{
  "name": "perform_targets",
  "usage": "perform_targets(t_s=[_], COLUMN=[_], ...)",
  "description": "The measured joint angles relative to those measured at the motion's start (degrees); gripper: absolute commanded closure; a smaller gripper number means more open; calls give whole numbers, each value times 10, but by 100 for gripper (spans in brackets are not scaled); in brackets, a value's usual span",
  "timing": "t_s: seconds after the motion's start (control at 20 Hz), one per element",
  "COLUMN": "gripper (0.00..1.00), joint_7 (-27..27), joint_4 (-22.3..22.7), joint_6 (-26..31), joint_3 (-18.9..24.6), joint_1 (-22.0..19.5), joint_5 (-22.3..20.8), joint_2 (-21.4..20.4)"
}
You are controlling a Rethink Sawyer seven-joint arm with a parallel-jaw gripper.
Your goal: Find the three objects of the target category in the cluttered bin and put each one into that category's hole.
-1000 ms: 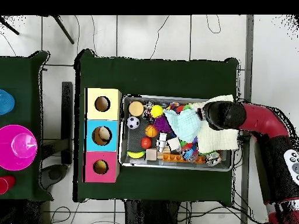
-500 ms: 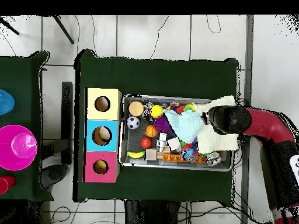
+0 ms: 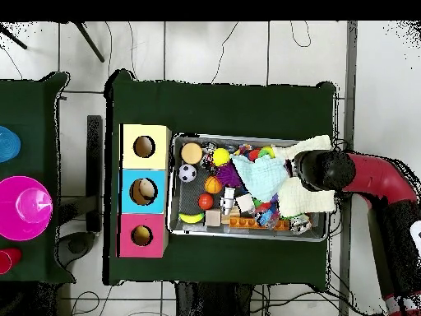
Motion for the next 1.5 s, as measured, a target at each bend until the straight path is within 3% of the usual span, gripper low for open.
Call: perform_targets(t_s=[1.5], gripper=[0], joint_7=[0], joint_4=[37], joint_6=[0], joint_3=[0], joint_1=[0], joint_5=[0], joint_2=[-26])
